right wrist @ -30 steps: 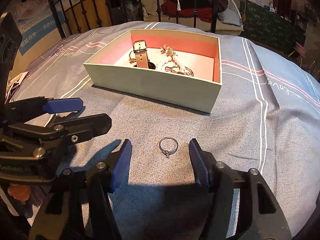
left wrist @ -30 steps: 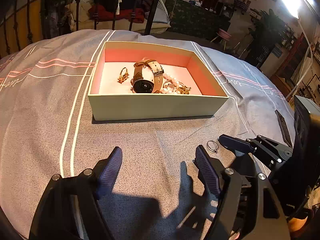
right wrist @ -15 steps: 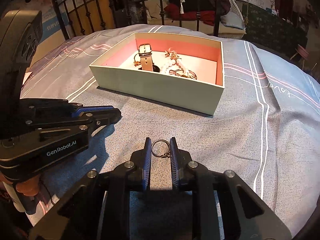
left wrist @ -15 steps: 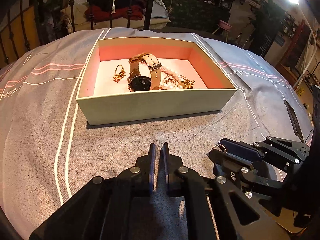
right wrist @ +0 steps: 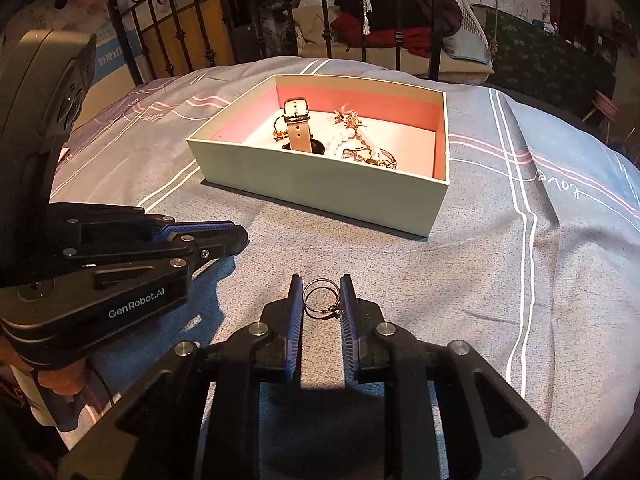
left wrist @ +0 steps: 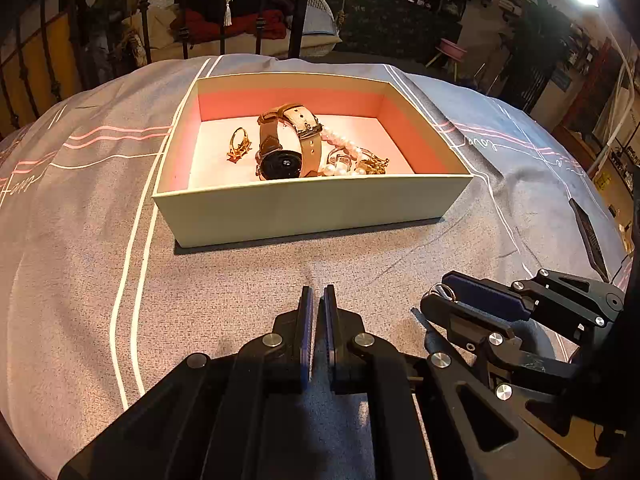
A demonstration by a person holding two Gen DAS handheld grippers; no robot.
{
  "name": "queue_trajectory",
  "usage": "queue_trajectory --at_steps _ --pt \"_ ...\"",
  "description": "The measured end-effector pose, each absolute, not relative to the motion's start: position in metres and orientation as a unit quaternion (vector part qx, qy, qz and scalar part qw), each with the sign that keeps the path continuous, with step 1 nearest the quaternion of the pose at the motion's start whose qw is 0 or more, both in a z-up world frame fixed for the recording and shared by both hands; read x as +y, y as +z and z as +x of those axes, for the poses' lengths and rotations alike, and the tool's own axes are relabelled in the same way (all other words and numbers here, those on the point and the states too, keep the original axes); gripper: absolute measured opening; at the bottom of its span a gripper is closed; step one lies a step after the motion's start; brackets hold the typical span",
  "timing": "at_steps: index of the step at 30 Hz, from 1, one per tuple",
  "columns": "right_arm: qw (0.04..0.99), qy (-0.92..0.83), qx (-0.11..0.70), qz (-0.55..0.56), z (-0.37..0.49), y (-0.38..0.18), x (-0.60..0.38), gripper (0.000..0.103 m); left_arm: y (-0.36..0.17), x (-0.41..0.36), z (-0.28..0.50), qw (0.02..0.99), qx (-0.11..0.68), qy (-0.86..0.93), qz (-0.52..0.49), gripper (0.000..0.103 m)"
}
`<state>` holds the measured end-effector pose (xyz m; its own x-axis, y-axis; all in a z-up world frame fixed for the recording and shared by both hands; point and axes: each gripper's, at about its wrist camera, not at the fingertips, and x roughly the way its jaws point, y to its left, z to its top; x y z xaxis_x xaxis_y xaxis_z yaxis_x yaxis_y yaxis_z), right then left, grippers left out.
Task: Organize jewelry
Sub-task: 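Lift the silver ring and carry it over the box with the right gripper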
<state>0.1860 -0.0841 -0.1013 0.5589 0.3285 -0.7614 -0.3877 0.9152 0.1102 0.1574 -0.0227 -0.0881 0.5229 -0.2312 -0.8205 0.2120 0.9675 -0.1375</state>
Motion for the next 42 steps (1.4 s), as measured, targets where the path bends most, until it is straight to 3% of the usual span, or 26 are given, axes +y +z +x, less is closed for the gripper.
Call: queue_trajectory --at_steps 24,42 --pt "0.901 0.201 0.384 -0.016 0.18 -0.083 -0.088 0.02 -0.064 -0.02 0.155 0.882 0.453 -0.125 -0.024 0.006" --pt "0.925 0.198 0.323 -0.022 0.225 -0.033 -0.077 0.02 -0.017 -0.021 0.201 0.907 0.403 -0.12 -0.021 0.006"
